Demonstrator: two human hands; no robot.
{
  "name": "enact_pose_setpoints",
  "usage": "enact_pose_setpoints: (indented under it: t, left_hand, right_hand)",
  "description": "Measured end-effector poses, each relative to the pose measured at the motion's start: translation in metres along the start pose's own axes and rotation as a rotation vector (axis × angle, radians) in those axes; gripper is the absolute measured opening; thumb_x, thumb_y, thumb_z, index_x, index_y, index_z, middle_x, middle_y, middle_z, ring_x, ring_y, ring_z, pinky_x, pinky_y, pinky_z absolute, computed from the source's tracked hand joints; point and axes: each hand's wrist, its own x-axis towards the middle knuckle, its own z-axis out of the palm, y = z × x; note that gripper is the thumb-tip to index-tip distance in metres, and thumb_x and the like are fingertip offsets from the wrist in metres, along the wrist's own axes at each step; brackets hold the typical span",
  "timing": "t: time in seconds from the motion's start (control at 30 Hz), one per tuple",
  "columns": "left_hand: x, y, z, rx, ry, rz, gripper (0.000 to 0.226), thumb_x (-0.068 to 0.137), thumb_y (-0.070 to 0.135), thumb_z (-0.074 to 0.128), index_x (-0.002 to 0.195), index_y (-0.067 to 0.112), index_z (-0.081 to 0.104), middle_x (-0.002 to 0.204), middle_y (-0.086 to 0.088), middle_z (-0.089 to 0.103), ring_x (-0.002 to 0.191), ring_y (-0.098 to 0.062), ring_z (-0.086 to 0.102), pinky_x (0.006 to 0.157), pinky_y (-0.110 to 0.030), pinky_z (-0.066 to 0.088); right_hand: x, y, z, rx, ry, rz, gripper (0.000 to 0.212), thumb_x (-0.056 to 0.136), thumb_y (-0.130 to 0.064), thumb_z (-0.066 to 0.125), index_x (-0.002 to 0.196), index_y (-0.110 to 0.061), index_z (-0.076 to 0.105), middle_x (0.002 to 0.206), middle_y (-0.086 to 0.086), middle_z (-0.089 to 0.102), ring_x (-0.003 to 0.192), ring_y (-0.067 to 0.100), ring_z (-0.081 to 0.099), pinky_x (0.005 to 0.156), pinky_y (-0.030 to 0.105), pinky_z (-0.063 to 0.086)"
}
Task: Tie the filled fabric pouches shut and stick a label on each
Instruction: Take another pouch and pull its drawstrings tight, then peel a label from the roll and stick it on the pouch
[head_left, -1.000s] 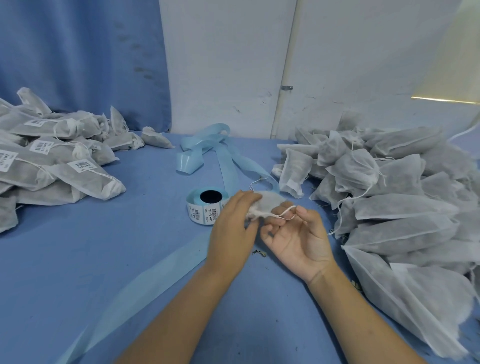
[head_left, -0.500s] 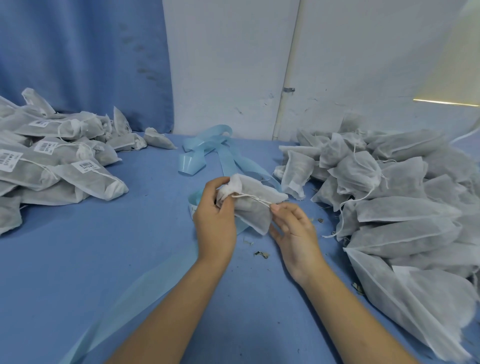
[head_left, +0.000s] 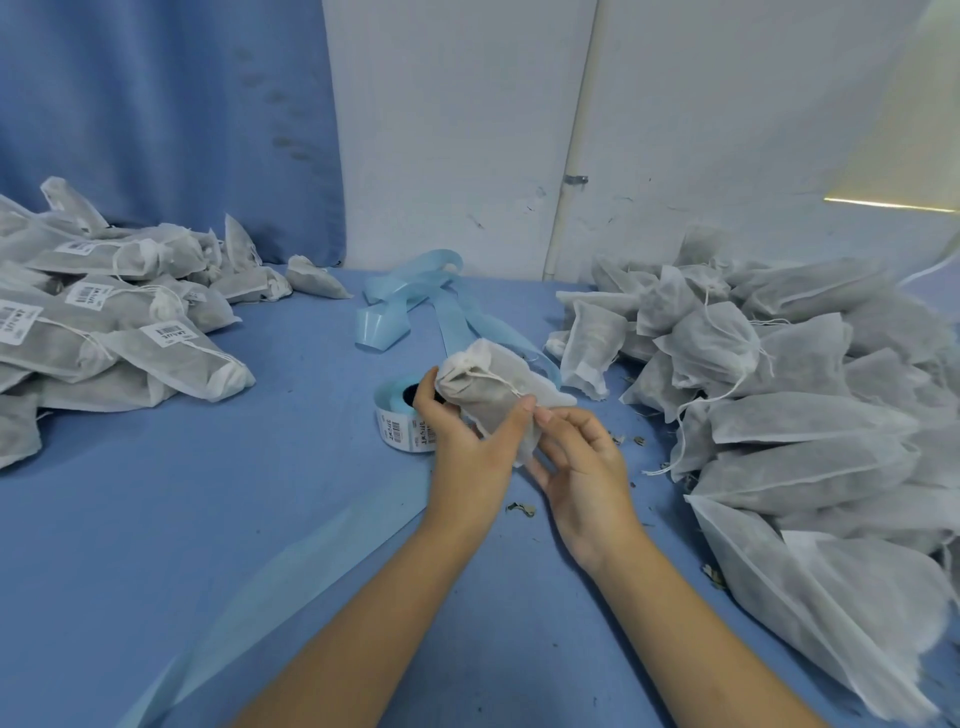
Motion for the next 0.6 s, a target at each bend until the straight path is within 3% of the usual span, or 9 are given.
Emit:
enact_pose_setpoints:
  t: [0.07,0.17,0.33,0.5,0.6]
  left_hand:
    - [0.0,0.002,0.002,0.011,0.033,0.008,0.064,0.084,0.021,0.071,0.13,0.017,0.027,0.126,0.002,0.051,0.109,0.0,0.056,0.088,-0.011,0.046]
    - [0.003,0.004,-0.001,-0.034,0.081,0.027,0.053,0.088,0.015,0.066,0.128,0.011,0.031,0.117,0.005,0.053,0.095,0.012,0.057,0.079,-0.005,0.045]
    - [0.006,0.008,-0.007,-0.089,0.107,-0.028,0.047,0.086,0.015,0.069,0.123,0.01,0.041,0.121,-0.006,0.059,0.107,-0.011,0.061,0.09,-0.02,0.05]
    - [0.009,0.009,-0.011,-0.209,0.061,-0.089,0.036,0.081,0.012,0.073,0.113,0.008,0.056,0.103,-0.004,0.07,0.087,-0.006,0.069,0.07,-0.016,0.052]
    - [0.01,0.007,-0.013,-0.232,0.053,-0.098,0.037,0.08,0.012,0.073,0.113,0.007,0.057,0.104,-0.005,0.071,0.09,-0.011,0.07,0.07,-0.018,0.053]
  right_hand:
    - [-0.002,0.003,0.004,-0.022,-0.011,-0.007,0.01,0.086,-0.004,0.064,0.079,-0.01,0.06,0.091,0.012,0.064,0.091,0.025,0.063,0.09,0.042,0.053]
    - [-0.004,0.007,0.007,-0.042,-0.01,-0.009,0.009,0.086,-0.004,0.065,0.08,-0.009,0.06,0.093,0.014,0.063,0.09,0.024,0.063,0.086,0.039,0.055]
    - [-0.004,0.01,0.008,-0.114,0.034,-0.002,0.021,0.082,-0.004,0.071,0.09,-0.014,0.055,0.095,0.005,0.06,0.087,0.019,0.064,0.089,0.037,0.052]
    - [-0.002,0.011,0.007,-0.091,0.047,0.059,0.04,0.083,-0.005,0.071,0.115,-0.012,0.048,0.111,0.017,0.064,0.102,0.03,0.067,0.096,0.039,0.052]
    - [-0.003,0.007,0.006,-0.098,-0.031,0.049,0.03,0.084,-0.006,0.07,0.11,-0.005,0.055,0.11,0.019,0.066,0.101,0.029,0.067,0.097,0.038,0.052]
